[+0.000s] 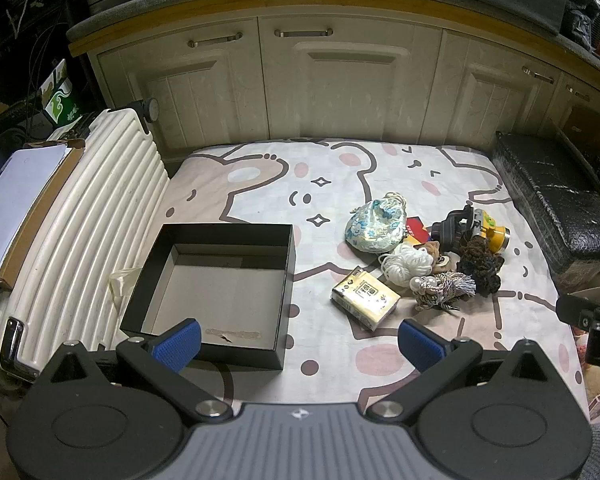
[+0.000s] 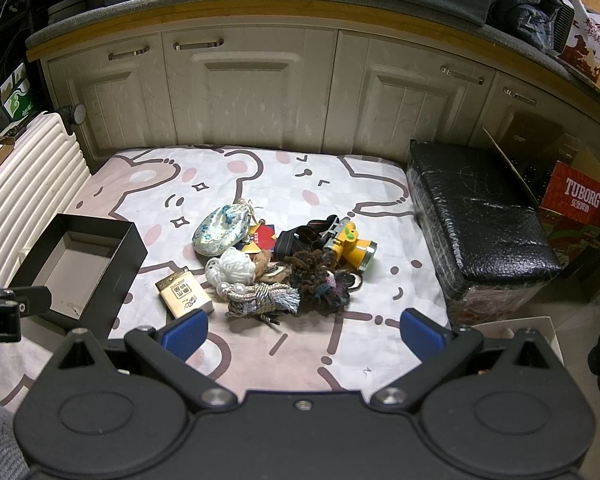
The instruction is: Organize objects
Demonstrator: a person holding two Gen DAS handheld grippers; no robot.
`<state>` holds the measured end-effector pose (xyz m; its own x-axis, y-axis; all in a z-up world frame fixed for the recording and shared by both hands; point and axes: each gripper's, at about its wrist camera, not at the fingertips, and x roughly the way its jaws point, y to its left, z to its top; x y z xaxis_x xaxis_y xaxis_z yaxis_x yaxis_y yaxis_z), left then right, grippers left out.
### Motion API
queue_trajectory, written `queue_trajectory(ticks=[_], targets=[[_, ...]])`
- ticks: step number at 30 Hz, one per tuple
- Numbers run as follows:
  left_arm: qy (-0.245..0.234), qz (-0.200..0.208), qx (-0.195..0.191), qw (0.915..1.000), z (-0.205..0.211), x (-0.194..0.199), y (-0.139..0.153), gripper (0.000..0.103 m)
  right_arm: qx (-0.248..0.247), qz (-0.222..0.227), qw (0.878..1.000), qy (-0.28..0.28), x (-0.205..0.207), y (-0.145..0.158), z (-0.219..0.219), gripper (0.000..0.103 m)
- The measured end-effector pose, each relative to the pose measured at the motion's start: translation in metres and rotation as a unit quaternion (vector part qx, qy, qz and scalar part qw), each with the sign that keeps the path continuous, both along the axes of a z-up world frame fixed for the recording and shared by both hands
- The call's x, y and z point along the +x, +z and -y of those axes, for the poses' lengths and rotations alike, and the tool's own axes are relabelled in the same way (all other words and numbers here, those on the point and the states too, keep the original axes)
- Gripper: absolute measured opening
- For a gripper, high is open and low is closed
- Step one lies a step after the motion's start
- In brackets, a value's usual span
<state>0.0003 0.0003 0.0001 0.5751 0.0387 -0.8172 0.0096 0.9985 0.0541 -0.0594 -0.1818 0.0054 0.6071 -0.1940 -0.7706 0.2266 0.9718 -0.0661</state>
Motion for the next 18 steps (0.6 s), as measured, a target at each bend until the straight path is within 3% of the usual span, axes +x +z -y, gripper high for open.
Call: queue_trajectory(ticks=[18], targets=[[-0.001, -0.001, -0.002, 1.0, 0.002, -0.0017, -0.002, 0.103, 0.0, 0.0, 1.0, -0.001, 0.0002, -0.0005, -0.0002, 0.103]])
